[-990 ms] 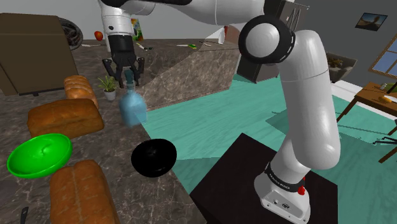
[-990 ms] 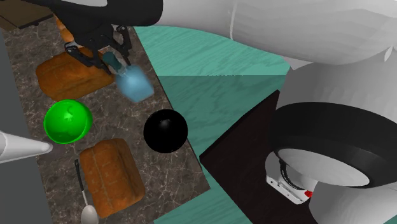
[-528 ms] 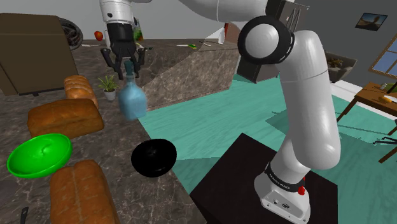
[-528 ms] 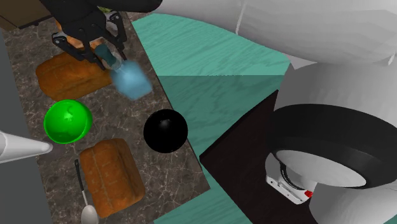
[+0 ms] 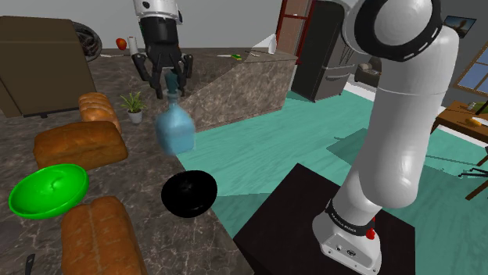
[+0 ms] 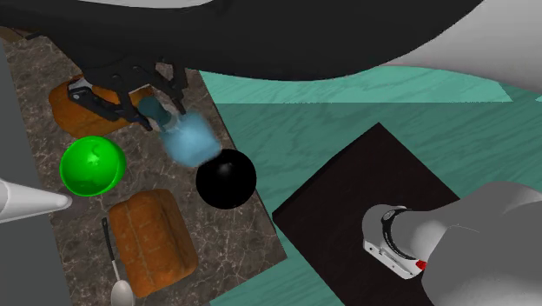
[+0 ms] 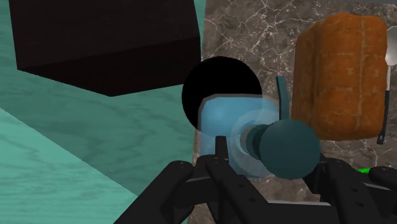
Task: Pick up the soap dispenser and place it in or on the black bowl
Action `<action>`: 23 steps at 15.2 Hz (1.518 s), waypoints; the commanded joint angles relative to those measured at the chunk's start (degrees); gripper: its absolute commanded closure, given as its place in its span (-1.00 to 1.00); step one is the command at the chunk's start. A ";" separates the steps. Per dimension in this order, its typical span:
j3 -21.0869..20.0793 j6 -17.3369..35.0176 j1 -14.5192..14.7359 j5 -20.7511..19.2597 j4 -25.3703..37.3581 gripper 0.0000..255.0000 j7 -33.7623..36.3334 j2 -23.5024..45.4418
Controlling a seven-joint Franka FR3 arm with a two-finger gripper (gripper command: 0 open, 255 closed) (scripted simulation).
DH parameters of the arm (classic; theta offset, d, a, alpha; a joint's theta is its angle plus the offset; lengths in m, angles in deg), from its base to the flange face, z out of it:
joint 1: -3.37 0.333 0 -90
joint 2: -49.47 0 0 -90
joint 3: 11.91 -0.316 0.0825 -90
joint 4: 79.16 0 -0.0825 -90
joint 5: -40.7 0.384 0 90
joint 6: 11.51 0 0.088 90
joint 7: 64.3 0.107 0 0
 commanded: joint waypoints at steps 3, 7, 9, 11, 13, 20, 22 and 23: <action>-0.77 0.23 0.09 2.48 -8.24 1.00 1.15 -8.57; -1.10 1.60 0.32 3.67 -13.22 1.00 1.42 -12.43; -1.10 3.14 0.32 3.69 -15.00 1.00 1.06 -12.64; -1.11 4.67 0.33 3.70 -16.71 1.00 0.72 -12.80; -1.12 6.18 0.34 3.70 -18.35 1.00 0.40 -12.89; -1.18 11.41 0.43 3.69 -23.59 1.00 -0.63 -12.80; -1.21 12.88 0.47 3.68 -24.95 1.00 -0.90 -12.66; -1.22 13.62 0.49 3.67 -25.61 1.00 -1.02 -12.57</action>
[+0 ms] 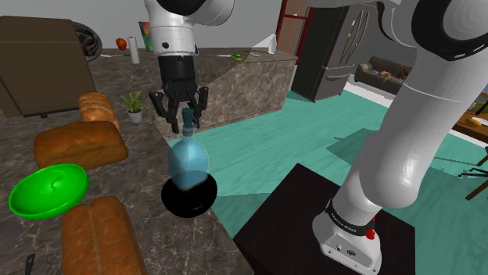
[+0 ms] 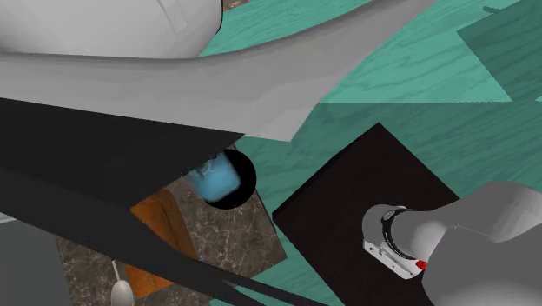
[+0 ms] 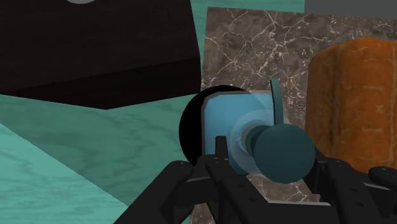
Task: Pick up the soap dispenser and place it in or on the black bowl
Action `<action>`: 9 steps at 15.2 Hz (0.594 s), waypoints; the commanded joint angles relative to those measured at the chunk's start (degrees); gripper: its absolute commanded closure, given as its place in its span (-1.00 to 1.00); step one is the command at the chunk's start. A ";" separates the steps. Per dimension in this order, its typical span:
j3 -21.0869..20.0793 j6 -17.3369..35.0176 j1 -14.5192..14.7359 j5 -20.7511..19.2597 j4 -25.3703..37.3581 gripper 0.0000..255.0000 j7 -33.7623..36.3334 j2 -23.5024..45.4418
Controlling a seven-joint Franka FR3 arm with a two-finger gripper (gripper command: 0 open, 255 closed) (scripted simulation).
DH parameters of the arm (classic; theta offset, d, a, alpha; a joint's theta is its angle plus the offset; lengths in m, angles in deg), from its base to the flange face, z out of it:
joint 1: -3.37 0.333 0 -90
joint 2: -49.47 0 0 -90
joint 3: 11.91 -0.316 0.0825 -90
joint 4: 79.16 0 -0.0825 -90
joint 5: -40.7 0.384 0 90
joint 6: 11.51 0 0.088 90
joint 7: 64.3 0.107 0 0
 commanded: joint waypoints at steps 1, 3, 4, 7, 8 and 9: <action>0.01 1.57 -0.01 -0.01 -1.47 1.00 -0.35 0.08; -0.02 3.03 0.04 -0.03 -2.73 1.00 -0.60 0.33; -0.03 3.77 0.06 -0.04 -3.33 1.00 -0.72 0.47; -0.08 5.95 0.13 -0.10 -5.07 1.00 -1.06 0.96; -0.09 6.65 0.15 -0.12 -5.60 1.00 -1.16 1.14; -0.09 6.65 0.15 -0.12 -5.61 1.00 -1.16 1.13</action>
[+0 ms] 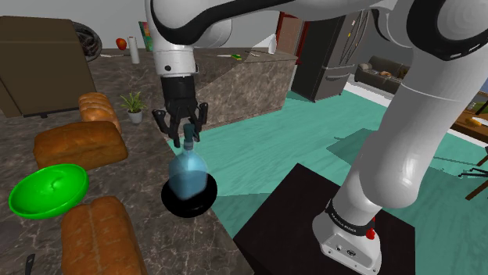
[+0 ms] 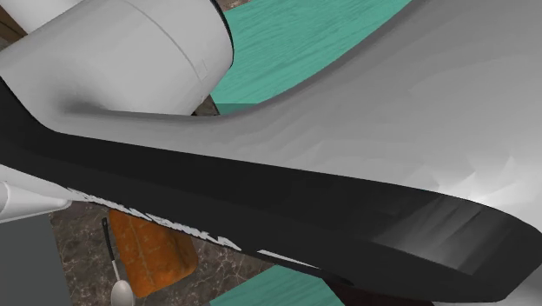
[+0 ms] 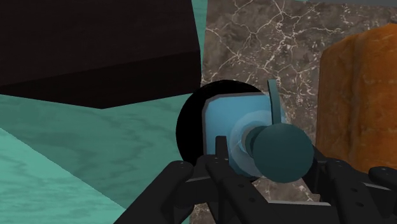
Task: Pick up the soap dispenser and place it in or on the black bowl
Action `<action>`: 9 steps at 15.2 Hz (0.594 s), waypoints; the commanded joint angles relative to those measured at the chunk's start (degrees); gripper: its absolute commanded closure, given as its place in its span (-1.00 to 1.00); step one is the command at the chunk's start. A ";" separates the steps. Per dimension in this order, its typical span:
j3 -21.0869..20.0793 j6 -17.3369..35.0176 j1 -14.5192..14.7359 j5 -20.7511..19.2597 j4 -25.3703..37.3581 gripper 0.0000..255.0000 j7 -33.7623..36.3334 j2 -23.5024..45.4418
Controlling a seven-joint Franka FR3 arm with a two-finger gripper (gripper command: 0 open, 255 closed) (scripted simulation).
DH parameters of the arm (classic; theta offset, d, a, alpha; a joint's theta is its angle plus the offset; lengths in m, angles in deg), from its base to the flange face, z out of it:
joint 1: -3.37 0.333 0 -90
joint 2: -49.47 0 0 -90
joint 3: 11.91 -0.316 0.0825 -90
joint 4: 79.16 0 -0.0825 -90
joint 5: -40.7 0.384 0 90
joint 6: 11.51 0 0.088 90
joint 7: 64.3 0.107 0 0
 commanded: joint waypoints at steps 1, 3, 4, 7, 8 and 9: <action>0.00 0.42 0.01 0.00 -0.32 1.00 -0.07 0.04; 0.00 0.42 0.01 0.00 -0.32 1.00 -0.07 0.04; 0.00 0.42 0.01 0.00 -0.32 1.00 -0.07 0.04; 0.00 0.41 0.01 0.00 -0.32 -1.00 -0.08 0.04; 0.00 0.42 0.01 0.00 -0.33 -1.00 -0.08 0.04; 0.00 0.42 0.01 0.00 -0.33 -1.00 -0.08 0.04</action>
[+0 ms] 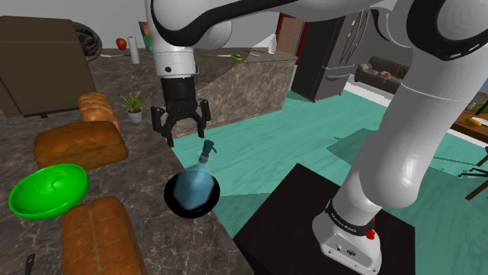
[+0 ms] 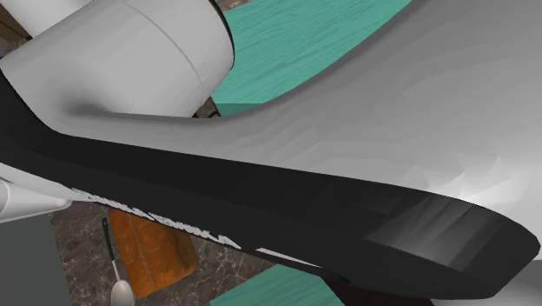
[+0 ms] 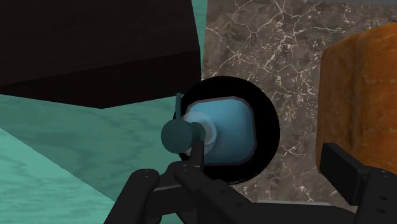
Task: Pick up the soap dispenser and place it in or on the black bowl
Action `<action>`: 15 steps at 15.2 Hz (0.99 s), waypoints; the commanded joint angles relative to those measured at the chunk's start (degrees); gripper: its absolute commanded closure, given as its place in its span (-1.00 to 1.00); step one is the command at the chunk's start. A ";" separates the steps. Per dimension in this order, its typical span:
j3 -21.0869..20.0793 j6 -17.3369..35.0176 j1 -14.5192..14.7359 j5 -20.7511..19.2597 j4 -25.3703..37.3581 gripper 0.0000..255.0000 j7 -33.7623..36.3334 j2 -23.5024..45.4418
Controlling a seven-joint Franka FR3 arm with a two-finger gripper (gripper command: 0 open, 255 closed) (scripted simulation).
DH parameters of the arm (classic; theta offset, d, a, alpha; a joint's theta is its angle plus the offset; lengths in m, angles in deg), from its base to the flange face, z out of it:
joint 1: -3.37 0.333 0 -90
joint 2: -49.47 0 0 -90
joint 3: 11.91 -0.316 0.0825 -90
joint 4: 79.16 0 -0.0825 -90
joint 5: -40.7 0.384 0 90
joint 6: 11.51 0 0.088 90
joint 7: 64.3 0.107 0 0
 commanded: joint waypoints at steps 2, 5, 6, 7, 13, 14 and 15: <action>0.00 0.00 0.00 0.00 0.00 -1.00 0.00 0.00; 0.31 -3.82 -0.34 -0.36 4.12 -1.00 0.25 0.36; 0.46 -5.74 -0.50 -0.54 6.32 -1.00 0.40 0.66; 0.56 -7.27 -0.61 -0.69 8.12 -1.00 0.52 0.96; 0.57 -7.27 -0.61 -0.69 8.12 -1.00 0.52 0.96; 0.57 -7.27 -0.61 -0.69 8.12 -1.00 0.52 0.96; 0.57 -7.27 -0.61 -0.69 8.12 -1.00 0.52 0.96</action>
